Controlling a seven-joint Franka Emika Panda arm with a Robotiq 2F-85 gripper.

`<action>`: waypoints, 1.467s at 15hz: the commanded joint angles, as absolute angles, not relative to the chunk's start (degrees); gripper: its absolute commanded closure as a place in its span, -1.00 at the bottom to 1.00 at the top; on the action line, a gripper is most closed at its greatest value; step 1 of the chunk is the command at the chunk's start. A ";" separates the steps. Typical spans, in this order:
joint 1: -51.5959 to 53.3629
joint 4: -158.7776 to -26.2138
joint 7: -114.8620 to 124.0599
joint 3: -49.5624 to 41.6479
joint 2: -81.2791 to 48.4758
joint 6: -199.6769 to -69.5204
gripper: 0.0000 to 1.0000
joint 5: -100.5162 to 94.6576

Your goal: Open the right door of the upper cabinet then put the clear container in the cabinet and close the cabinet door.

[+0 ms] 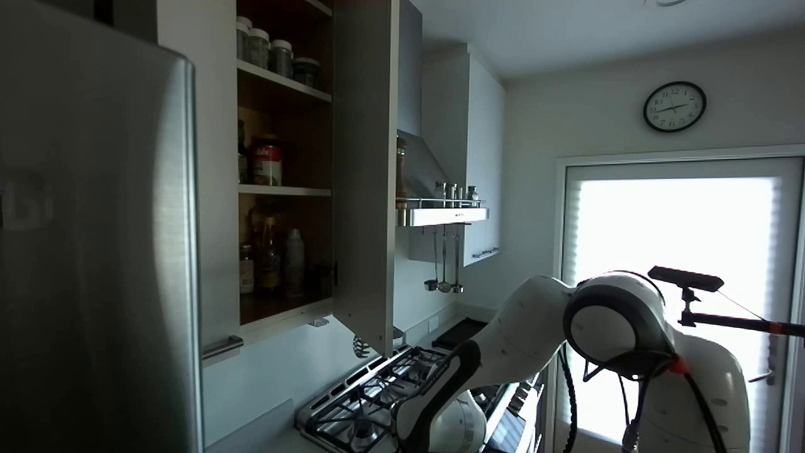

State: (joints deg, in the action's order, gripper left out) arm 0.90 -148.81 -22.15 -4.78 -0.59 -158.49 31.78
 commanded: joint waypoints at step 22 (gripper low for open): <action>1.35 -146.88 18.38 0.34 -9.40 -163.77 -0.85 23.29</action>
State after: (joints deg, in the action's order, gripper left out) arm 0.83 -146.35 15.10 -0.19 -7.84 -160.78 23.72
